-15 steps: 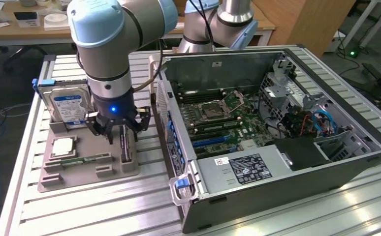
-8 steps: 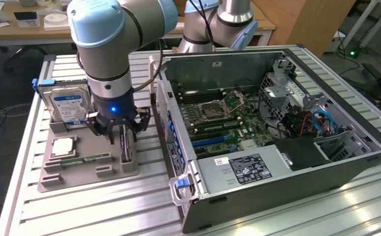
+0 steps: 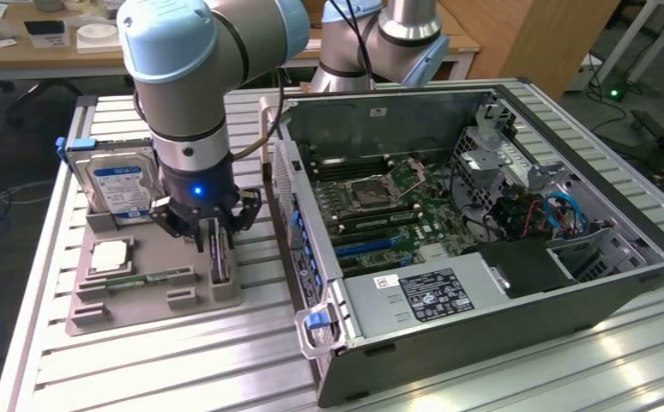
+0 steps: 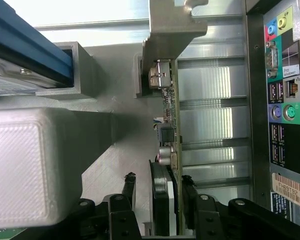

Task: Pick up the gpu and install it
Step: 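Pick up the gpu and move the gpu toward the slot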

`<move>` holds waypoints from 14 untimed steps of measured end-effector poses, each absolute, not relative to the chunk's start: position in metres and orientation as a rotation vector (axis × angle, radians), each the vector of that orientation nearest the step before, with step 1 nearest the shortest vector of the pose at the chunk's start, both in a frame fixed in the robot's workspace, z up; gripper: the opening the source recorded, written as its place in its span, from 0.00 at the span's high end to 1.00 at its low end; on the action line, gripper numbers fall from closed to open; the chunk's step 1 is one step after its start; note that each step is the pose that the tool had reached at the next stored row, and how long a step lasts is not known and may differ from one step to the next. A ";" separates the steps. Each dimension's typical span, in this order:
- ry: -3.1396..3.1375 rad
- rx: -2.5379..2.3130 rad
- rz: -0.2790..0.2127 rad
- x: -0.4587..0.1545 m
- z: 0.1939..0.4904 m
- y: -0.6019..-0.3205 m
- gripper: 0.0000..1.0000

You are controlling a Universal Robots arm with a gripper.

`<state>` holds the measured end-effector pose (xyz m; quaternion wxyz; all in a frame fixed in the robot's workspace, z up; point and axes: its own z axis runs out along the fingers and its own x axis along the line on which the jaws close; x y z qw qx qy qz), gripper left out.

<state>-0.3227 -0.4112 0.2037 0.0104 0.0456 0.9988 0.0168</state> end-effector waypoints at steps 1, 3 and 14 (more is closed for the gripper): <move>3.117 0.142 0.052 -0.323 0.204 -0.411 0.52; 3.117 0.142 0.052 -0.323 0.204 -0.411 0.52; 3.117 0.142 0.052 -0.323 0.204 -0.410 0.54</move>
